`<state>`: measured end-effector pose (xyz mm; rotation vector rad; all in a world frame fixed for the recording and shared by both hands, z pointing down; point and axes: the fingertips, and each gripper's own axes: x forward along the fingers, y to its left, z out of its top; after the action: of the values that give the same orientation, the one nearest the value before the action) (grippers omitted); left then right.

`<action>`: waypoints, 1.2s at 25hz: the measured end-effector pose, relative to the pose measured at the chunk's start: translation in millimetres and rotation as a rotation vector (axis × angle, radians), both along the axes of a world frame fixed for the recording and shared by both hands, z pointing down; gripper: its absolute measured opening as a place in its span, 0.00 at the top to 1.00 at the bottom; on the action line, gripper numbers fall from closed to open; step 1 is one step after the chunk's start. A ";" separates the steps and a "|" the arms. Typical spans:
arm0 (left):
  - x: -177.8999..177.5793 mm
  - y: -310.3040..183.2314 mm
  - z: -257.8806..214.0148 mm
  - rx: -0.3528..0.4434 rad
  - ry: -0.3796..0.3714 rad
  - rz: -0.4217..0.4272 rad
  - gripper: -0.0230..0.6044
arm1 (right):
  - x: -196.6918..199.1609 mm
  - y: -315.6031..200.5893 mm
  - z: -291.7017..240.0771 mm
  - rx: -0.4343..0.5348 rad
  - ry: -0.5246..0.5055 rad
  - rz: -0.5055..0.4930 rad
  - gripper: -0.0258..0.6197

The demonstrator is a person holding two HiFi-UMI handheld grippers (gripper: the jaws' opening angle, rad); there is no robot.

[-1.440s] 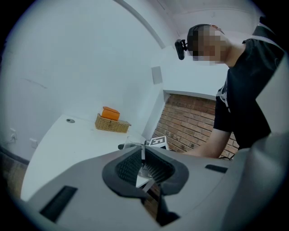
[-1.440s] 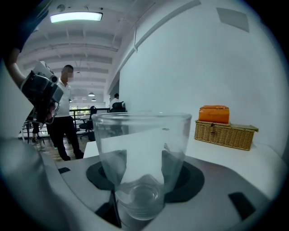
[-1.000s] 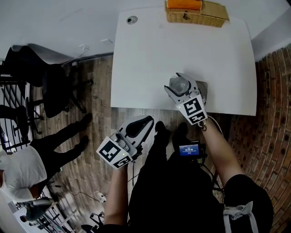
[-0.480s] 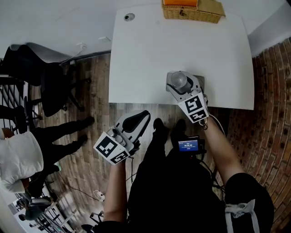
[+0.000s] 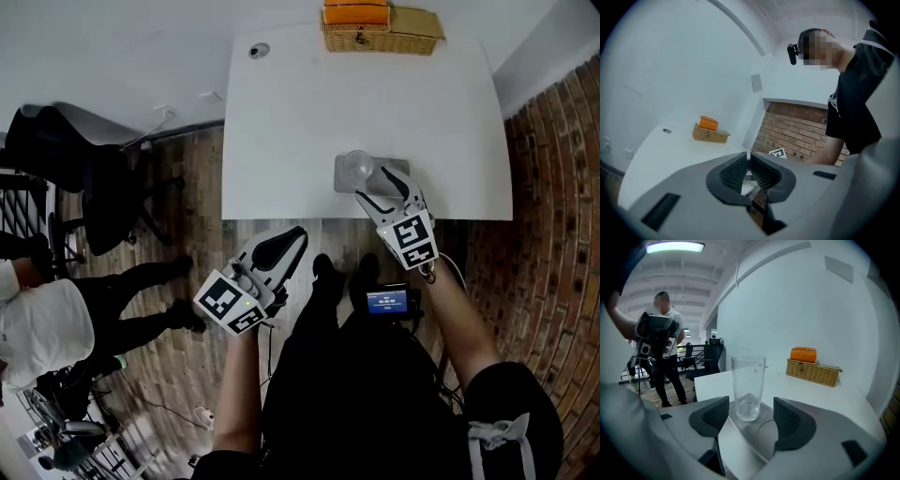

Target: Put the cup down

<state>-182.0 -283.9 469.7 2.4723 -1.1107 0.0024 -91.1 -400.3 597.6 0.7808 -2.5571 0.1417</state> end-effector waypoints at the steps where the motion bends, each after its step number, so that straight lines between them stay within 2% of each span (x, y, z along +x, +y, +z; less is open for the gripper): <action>1: 1.4 -1.0 0.0 0.002 0.000 0.008 0.94 | 4.5 1.2 -2.2 -0.001 -0.005 0.014 0.52; 5: 7.6 -4.8 -0.2 0.009 -0.003 0.036 0.94 | 23.2 4.5 -19.5 -0.013 -0.061 0.083 0.52; 12: 20.9 -13.3 -7.2 0.034 -0.006 0.088 0.94 | 58.1 0.2 -65.1 -0.103 -0.243 0.230 0.52; 18: 30.4 -20.9 -16.1 0.059 -0.011 0.131 0.94 | 74.1 0.7 -105.5 -0.101 -0.329 0.276 0.53; 20: 33.5 -23.9 -18.6 0.063 -0.009 0.143 0.91 | 74.2 4.3 -121.4 -0.114 -0.384 0.278 0.53; 24: 44.3 -27.7 -28.9 0.095 -0.007 0.182 0.86 | 73.4 12.4 -149.7 -0.119 -0.458 0.277 0.59; 28: 46.6 -31.6 -31.0 0.100 -0.013 0.184 0.84 | 73.2 18.3 -168.6 -0.097 -0.479 0.286 0.75; 30: 44.2 -35.3 -30.5 0.101 -0.023 0.168 0.84 | 71.7 20.7 -173.6 -0.091 -0.480 0.279 0.75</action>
<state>-137.8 -319.2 439.2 2.6551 -0.9304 0.0251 -19.4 -379.6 424.0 1.1833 -2.8344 0.5950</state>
